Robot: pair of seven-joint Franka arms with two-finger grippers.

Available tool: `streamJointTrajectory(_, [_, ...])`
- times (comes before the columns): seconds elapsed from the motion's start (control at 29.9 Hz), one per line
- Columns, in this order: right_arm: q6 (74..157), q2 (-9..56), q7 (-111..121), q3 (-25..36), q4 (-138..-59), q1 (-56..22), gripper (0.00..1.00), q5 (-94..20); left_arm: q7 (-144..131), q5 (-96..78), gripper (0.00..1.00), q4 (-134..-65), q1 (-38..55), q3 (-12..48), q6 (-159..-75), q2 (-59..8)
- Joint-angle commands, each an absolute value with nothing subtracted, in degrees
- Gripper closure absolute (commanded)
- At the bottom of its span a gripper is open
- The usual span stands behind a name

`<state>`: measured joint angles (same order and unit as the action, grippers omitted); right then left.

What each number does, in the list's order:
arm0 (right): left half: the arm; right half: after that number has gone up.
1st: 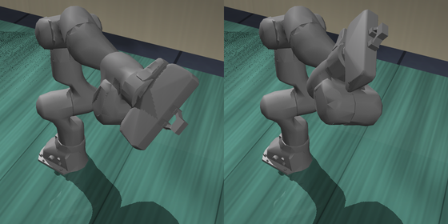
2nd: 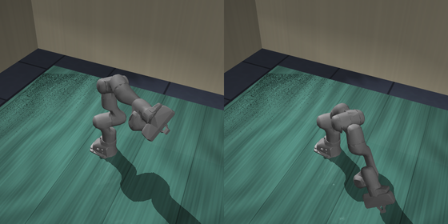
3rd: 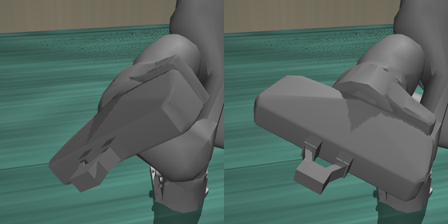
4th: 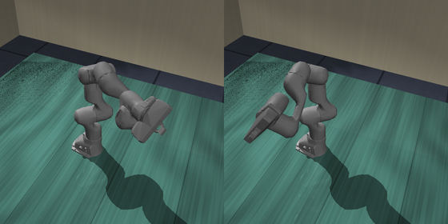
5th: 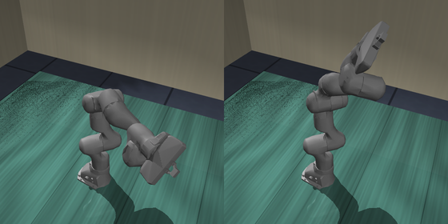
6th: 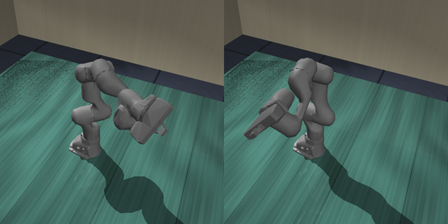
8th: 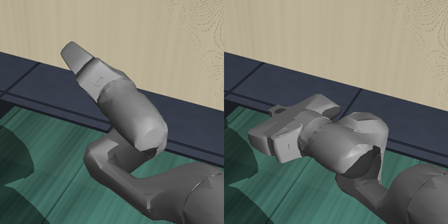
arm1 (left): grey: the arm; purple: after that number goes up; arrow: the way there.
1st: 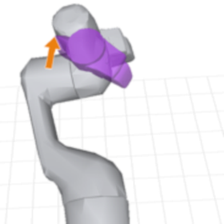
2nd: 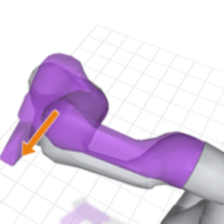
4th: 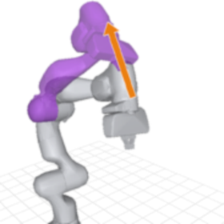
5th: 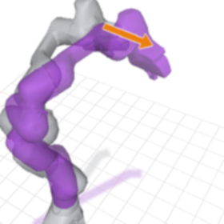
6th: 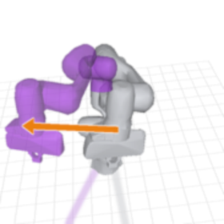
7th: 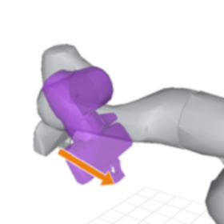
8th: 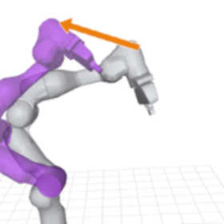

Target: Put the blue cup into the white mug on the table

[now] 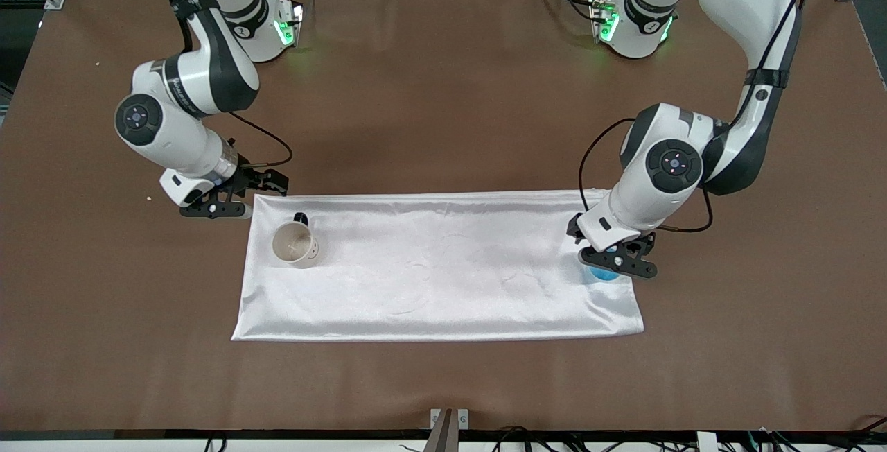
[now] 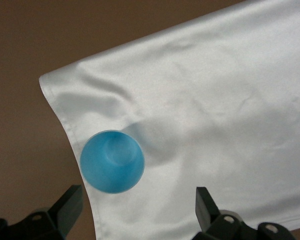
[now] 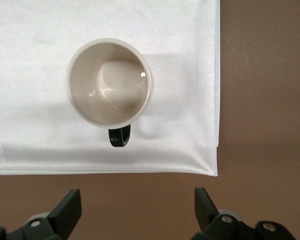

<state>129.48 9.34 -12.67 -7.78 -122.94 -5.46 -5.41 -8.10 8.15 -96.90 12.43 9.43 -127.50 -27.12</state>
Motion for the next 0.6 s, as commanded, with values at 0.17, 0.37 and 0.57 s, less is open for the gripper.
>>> streamJointTrajectory(0.17, [138.2, 16.7, -17.5, -7.6, -122.4, -8.7, 0.0, -5.9, -7.7, 9.8, 0.0, -97.0, 12.7, 9.8, -133.1, -30.4])
streamJointTrajectory(0.37, [142.0, 19.5, -17.5, -7.6, -122.0, -9.0, 0.0, -5.9, -7.7, 12.7, 0.0, -97.0, 12.6, 9.8, -135.9, -32.2])
streamJointTrajectory(0.57, [142.8, 21.2, -17.2, -7.6, -120.7, -9.0, 0.0, -5.4, -7.7, 14.0, 0.0, -97.1, 12.2, 9.8, -137.5, -33.7])
